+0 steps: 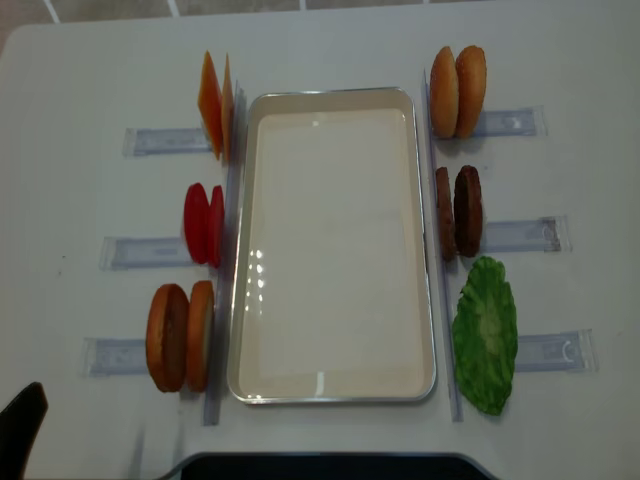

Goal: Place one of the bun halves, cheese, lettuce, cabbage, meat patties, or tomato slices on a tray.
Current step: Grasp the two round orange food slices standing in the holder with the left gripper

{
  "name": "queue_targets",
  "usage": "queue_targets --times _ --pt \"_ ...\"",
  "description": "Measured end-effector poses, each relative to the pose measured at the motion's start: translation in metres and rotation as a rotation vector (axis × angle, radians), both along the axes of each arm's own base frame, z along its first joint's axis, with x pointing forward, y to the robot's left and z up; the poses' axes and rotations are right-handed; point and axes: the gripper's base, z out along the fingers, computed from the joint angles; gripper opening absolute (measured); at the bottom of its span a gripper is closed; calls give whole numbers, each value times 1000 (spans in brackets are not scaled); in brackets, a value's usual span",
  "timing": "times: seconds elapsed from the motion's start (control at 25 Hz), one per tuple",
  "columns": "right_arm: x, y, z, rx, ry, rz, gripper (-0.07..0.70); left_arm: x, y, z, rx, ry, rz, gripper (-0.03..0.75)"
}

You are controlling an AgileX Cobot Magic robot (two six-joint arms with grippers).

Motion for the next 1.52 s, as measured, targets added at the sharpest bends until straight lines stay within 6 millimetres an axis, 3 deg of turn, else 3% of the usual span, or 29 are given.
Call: queue_targets --times 0.56,1.2,1.52 --pt "0 0 0 0 0 0 536 7 1 0 3 46 3 409" --pt "0 0 0 0 0 0 536 68 4 -11 -10 450 7 409" --pt "0 0 0 0 0 0 536 108 7 5 -14 507 12 409"
